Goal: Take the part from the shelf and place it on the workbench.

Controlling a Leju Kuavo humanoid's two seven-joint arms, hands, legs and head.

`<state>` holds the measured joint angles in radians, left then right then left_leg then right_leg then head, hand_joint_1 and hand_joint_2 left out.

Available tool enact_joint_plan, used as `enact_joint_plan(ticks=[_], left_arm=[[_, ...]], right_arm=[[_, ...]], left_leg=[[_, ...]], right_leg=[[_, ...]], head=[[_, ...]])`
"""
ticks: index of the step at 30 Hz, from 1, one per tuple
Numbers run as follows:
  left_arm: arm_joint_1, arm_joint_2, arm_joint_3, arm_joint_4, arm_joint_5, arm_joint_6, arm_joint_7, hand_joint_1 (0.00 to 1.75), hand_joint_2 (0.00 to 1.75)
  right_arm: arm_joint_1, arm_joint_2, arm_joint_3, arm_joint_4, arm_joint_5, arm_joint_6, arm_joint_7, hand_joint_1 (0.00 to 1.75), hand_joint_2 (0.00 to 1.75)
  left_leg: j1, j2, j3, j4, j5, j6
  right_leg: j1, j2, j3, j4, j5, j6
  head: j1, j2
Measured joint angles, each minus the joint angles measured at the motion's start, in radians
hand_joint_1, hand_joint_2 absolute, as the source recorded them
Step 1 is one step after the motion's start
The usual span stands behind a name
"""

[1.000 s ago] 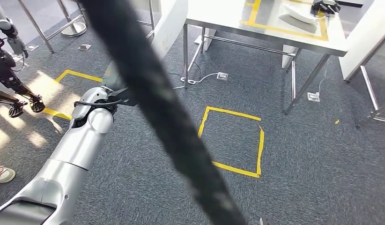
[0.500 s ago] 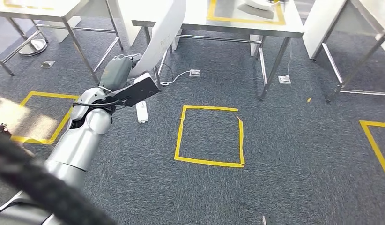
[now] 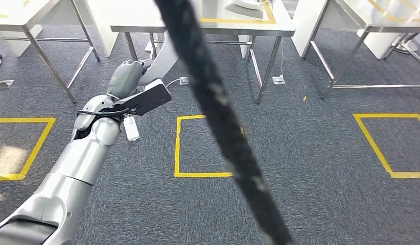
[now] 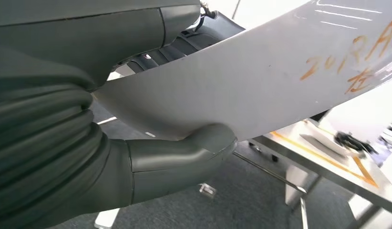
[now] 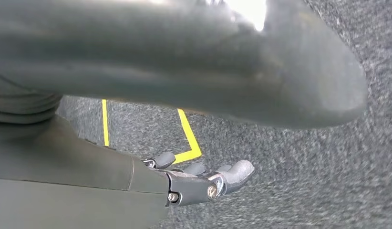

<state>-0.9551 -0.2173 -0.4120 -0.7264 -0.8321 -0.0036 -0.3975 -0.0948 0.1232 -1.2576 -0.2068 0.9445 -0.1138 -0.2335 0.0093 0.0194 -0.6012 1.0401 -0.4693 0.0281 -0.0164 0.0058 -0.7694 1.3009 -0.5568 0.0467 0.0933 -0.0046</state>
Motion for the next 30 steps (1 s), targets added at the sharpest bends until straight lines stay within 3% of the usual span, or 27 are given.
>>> enact_joint_plan(ticks=[1,2,4,6,7,9,11,13,15,16,17,19,21,25,30], left_arm=[[0.0,0.0,0.0,0.002,-0.002,0.0,0.0,1.75,1.75],[0.0,-0.001,0.0,0.003,-0.004,-0.001,0.0,1.75,1.75],[-0.002,-0.002,0.0,0.002,-0.006,-0.001,0.0,1.75,1.75],[-0.005,-0.003,0.0,0.002,-0.008,-0.001,-0.001,1.75,1.75],[-0.005,-0.004,0.0,0.002,-0.008,-0.001,-0.001,1.75,1.75],[-0.006,-0.007,0.0,0.001,-0.009,-0.001,-0.002,1.75,1.75],[-0.008,-0.009,0.0,-0.001,-0.009,-0.001,-0.002,1.75,1.75],[-0.007,-0.004,0.0,-0.001,-0.008,-0.002,-0.002,1.75,1.75],[-0.001,0.004,0.0,0.0,-0.007,-0.007,0.0,1.75,1.75],[0.002,0.009,0.0,0.0,-0.006,-0.01,0.0,1.75,1.75],[0.004,0.011,0.0,0.0,-0.005,-0.012,0.001,1.75,1.75],[0.005,0.015,0.0,-0.002,-0.003,-0.015,0.0,1.75,1.75],[0.003,0.015,0.0,-0.004,0.001,-0.019,-0.001,1.75,1.75],[0.004,0.016,0.0,-0.005,0.005,-0.028,0.0,1.75,1.75],[0.003,0.016,0.0,-0.005,0.006,-0.029,0.0,1.75,1.75]], right_arm=[[0.001,0.0,0.0,0.0,0.0,0.0,0.0,0.0,0.0],[0.001,0.0,0.0,0.0,0.0,0.0,0.0,0.0,0.0],[0.001,0.0,0.001,0.0,0.0,0.001,0.0,0.0,0.0],[-0.002,0.0,0.002,0.0,0.0,0.001,0.0,0.0,0.0],[-0.003,0.0,0.003,0.0,0.0,0.001,0.0,0.0,0.0],[-0.002,0.0,0.003,0.0,0.001,0.001,0.0,0.0,0.0],[-0.001,0.0,0.004,0.0,0.002,0.001,-0.001,0.0,0.0],[-0.004,0.0,0.005,0.0,0.004,-0.003,-0.011,0.0,0.0],[-0.007,0.0,0.005,0.0,0.004,-0.013,-0.033,0.0,0.0],[-0.006,0.0,0.006,0.0,0.004,-0.018,-0.042,0.0,0.0],[-0.005,0.0,0.006,0.0,0.004,-0.022,-0.049,0.0,0.0],[-0.004,0.0,0.006,0.0,0.004,-0.028,-0.058,0.0,0.0],[-0.004,0.0,0.006,0.0,0.005,-0.034,-0.066,0.0,0.0],[-0.001,-0.001,0.006,0.0,0.007,-0.039,-0.074,0.0,0.0],[-0.002,0.0,0.007,0.0,0.007,-0.039,-0.074,0.0,0.0]], left_leg=[[-0.001,0.012,0.001,0.0,-0.001,0.0],[-0.001,0.024,0.002,0.0,-0.002,0.0],[-0.004,0.044,0.006,0.0,-0.006,-0.004],[-0.008,0.061,0.011,0.0,-0.01,-0.013],[-0.01,0.07,0.013,-0.002,-0.012,-0.019],[-0.011,0.082,0.018,-0.004,-0.016,-0.03],[-0.009,0.048,0.005,0.028,-0.04,-0.041],[-0.006,-0.001,-0.048,0.141,-0.096,-0.048],[-0.006,-0.014,-0.112,0.262,-0.136,-0.052],[-0.006,-0.015,-0.127,0.28,-0.129,-0.052],[-0.006,-0.015,-0.121,0.257,-0.103,-0.05],[-0.005,-0.018,-0.069,0.125,-0.027,-0.046],[-0.005,-0.024,-0.02,0.018,0.012,-0.039],[-0.008,-0.03,-0.01,-0.005,0.015,-0.029],[-0.01,-0.033,-0.01,-0.005,0.014,-0.02]], right_leg=[[0.0,-0.002,0.0,0.002,0.009,-0.001],[0.001,-0.005,0.021,-0.035,0.034,-0.004],[0.008,-0.039,0.098,-0.177,0.092,-0.015],[0.018,-0.07,0.143,-0.267,0.115,-0.029],[0.022,-0.074,0.146,-0.277,0.113,-0.035],[0.018,-0.051,0.146,-0.282,0.118,-0.044],[0.01,-0.033,0.151,-0.289,0.123,-0.055],[0.005,-0.016,0.153,-0.291,0.124,-0.063],[0.005,0.004,0.154,-0.291,0.123,-0.065],[0.005,0.014,0.155,-0.29,0.123,-0.065],[0.005,0.021,0.156,-0.29,0.122,-0.064],[0.005,0.032,0.157,-0.286,0.119,-0.058],[0.009,0.037,0.154,-0.278,0.112,-0.05],[0.012,0.037,0.153,-0.278,0.112,-0.057],[0.011,0.033,0.159,-0.286,0.115,-0.051]], head=[[0.0,0.0],[0.0,0.0],[0.0,0.0],[0.0,0.0],[-0.001,0.0],[-0.001,0.0],[-0.001,0.0],[-0.002,0.0],[-0.003,0.0],[-0.003,0.0],[-0.003,0.0],[-0.003,0.0],[-0.002,0.0],[0.0,0.0],[0.0,0.0]])
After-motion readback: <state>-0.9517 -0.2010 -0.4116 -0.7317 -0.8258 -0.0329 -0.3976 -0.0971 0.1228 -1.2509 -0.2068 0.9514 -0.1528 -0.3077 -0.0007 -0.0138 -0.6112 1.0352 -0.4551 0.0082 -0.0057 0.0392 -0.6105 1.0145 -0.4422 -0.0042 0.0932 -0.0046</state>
